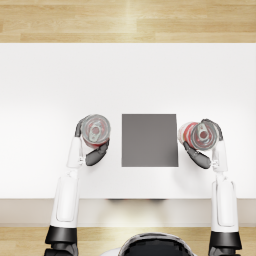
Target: Pick up the red can on the left and place it in the middle, then pick up the red can on the right and place it on top of the can in the middle
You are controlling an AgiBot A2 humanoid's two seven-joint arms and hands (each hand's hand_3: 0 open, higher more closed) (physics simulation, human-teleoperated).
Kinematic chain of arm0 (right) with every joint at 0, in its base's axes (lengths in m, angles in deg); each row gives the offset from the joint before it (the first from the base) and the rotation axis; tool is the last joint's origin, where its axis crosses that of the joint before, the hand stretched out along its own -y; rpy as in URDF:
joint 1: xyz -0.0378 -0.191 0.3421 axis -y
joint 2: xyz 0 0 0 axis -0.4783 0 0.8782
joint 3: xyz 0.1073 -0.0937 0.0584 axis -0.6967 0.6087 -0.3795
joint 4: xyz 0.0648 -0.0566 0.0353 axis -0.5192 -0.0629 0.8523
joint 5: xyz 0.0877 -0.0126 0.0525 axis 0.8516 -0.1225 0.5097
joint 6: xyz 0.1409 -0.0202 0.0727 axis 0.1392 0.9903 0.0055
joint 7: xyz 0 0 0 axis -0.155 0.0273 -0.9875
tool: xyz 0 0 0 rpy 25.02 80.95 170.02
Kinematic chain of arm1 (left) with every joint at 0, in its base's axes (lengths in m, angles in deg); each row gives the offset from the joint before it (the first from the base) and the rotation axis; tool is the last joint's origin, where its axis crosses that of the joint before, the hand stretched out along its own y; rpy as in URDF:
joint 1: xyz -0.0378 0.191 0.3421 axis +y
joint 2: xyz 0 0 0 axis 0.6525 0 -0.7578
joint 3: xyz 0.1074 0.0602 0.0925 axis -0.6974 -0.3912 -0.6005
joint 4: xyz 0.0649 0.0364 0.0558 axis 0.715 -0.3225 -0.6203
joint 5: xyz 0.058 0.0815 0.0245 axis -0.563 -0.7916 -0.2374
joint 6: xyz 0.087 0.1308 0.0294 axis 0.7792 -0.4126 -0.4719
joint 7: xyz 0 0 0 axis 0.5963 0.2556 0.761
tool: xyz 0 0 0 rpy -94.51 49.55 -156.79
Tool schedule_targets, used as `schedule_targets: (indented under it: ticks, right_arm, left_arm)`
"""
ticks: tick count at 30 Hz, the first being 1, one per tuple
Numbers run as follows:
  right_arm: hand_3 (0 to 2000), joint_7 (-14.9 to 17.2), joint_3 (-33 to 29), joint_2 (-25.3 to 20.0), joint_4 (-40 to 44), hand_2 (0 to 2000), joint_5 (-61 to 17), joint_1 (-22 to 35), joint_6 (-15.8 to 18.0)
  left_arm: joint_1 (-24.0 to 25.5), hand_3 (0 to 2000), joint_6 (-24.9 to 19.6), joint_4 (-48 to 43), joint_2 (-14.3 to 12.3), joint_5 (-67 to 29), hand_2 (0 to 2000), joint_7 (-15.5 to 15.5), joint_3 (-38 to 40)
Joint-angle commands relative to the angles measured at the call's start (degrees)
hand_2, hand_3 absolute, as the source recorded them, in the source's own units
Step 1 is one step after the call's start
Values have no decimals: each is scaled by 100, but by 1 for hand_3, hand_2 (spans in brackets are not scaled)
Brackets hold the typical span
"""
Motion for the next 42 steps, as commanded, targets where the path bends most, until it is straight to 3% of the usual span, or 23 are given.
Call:
schedule_targets:
  ticks: [1,14,17,19,27,28,29,31,32,35,37,40,42]
  right_arm:
    - [1520,1,126,-26,-236,2000,0,113,13]
    - [1520,2,178,-128,-545,2000,0,22,74]
    - [1520,0,186,-155,-626,2000,0,37,77]
    - [1520,2,178,-169,-730,2000,0,31,74]
    - [1520,0,155,-234,-1258,2000,1,63,85]
    - [1520,2,177,-245,-1363,2000,1,83,84]
    - [1520,1,212,-256,-1375,2000,1,99,86]
    - [1520,-3,292,-282,-1488,2000,1,142,86]
    - [1520,-3,324,-296,-1507,2000,1,172,89]
    - [1520,-6,471,-374,-1536,2000,1,365,99]
    - [1520,-8,628,-451,-1458,2000,1,535,100]
    - [1520,-5,791,-602,-1459,2000,1,849,110]
    - [1520,87,903,-700,-1426,2000,2,1026,113]
  left_arm:
    - [-245,1520,12,-190,-150,0,2000,0,-786]
    - [-909,1520,17,1535,-894,0,2000,5,-2438]
    - [-957,1520,-38,2023,-991,0,2000,-828,-2534]
    - [-994,1520,34,2291,-1051,-2,2000,-1164,-2503]
    - [-1274,1520,15,3541,-1370,-2,2000,-1680,-2379]
    - [-1328,1193,-7,3716,-1420,-2,639,-1763,-2353]
    - [-1348,867,36,3809,-1443,0,0,-1832,-2312]
    - [-1362,213,90,3905,-1477,1,0,-1904,-2243]
    - [-1319,0,110,3879,-1465,2,0,-1925,-2260]
    - [-1116,0,92,3617,-1390,4,0,-1964,-2273]
    - [-629,0,130,2528,-1123,4,0,-1964,-2201]
    - [235,0,157,470,-591,3,0,-818,-1944]
    - [803,0,165,-779,-264,2,0,-408,-1430]
